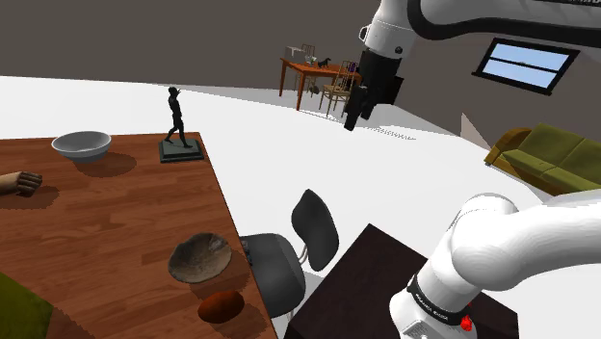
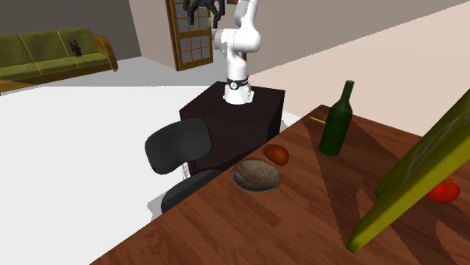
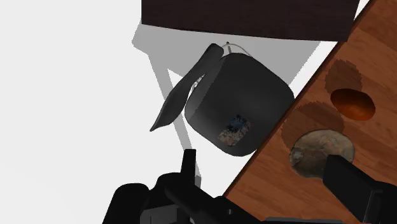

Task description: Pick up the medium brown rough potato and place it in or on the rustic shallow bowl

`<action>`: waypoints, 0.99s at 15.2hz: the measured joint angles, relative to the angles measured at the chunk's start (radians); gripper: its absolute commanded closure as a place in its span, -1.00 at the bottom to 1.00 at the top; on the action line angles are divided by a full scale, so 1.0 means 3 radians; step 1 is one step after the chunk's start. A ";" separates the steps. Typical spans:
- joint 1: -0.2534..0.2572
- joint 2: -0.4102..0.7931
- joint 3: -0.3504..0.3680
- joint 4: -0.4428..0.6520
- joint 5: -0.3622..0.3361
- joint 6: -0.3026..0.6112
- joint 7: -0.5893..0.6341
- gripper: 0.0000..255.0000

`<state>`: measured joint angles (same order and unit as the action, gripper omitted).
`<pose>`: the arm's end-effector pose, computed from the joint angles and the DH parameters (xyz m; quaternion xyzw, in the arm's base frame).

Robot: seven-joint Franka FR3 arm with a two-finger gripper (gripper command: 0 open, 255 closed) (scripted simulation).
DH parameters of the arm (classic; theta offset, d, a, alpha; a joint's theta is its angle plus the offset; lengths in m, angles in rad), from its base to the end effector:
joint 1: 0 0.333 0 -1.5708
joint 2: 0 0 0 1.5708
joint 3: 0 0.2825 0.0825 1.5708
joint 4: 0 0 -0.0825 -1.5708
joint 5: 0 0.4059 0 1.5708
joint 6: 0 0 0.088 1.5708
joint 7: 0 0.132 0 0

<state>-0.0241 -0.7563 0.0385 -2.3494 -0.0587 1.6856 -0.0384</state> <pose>0.3737 0.0000 0.5454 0.9978 0.0237 0.0453 0.0432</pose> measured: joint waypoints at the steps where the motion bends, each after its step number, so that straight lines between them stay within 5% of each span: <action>1: 0.0000 0.0000 0.0000 0.0000 0.0000 0.0000 0.0000 -1.00; 15: 0.0443 0.0693 0.0550 -0.0553 -0.0043 0.1268 -0.0088 -1.00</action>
<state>0.1087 -0.5484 0.2036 -2.5154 -0.0717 2.0661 -0.0649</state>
